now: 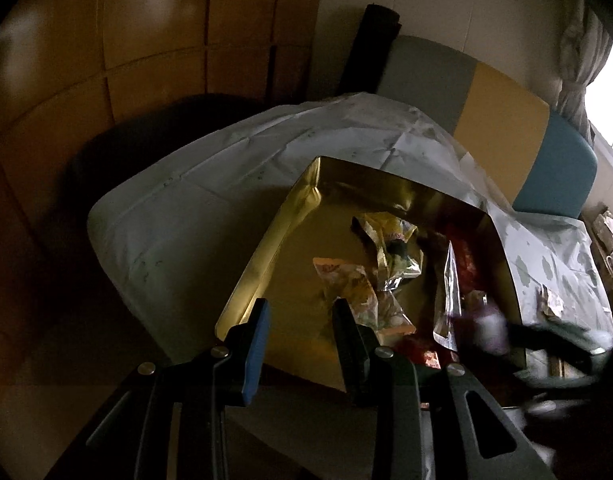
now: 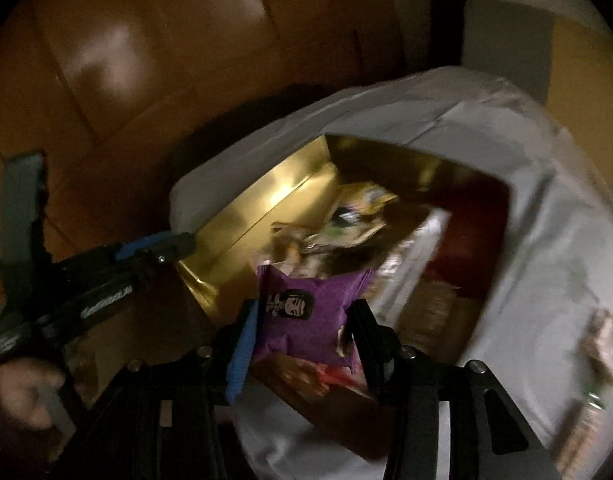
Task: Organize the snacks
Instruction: 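Carry the purple packet over the gold tray and open the right gripper, then move both open grippers back over the cracker pack and pastry bag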
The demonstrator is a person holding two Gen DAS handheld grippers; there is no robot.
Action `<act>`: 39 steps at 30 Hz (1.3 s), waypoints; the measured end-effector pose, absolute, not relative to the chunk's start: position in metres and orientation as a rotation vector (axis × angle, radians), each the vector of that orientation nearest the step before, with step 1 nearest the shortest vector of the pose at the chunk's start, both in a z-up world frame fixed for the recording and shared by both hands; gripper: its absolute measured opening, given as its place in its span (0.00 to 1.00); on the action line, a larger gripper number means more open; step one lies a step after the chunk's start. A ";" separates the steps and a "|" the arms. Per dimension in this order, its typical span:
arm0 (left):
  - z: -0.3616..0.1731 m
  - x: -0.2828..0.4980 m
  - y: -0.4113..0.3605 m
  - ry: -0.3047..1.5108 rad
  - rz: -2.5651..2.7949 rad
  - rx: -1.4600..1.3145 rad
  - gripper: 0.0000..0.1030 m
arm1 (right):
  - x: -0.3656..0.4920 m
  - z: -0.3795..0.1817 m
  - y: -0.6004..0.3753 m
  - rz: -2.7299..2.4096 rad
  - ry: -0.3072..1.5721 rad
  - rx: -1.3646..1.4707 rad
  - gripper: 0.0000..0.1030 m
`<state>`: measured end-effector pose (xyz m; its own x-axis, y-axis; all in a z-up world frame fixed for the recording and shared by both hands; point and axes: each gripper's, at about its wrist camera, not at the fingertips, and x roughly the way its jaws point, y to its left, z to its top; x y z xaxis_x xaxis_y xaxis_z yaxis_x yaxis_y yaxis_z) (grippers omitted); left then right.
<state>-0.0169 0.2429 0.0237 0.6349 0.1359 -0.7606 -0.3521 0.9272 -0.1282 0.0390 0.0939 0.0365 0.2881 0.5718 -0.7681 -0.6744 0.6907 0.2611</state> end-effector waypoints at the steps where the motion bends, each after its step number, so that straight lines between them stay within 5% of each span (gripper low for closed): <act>1: 0.023 -0.017 0.243 0.842 0.283 -0.275 0.31 | 0.039 0.029 0.103 0.833 0.987 -0.133 0.52; 7: 0.018 -0.017 0.243 0.855 0.281 -0.281 0.31 | 0.037 0.005 0.112 0.842 1.037 -0.107 0.61; 39: 0.035 -0.016 0.151 0.842 0.113 -0.079 0.31 | 0.004 0.047 0.004 0.527 0.844 -0.037 0.71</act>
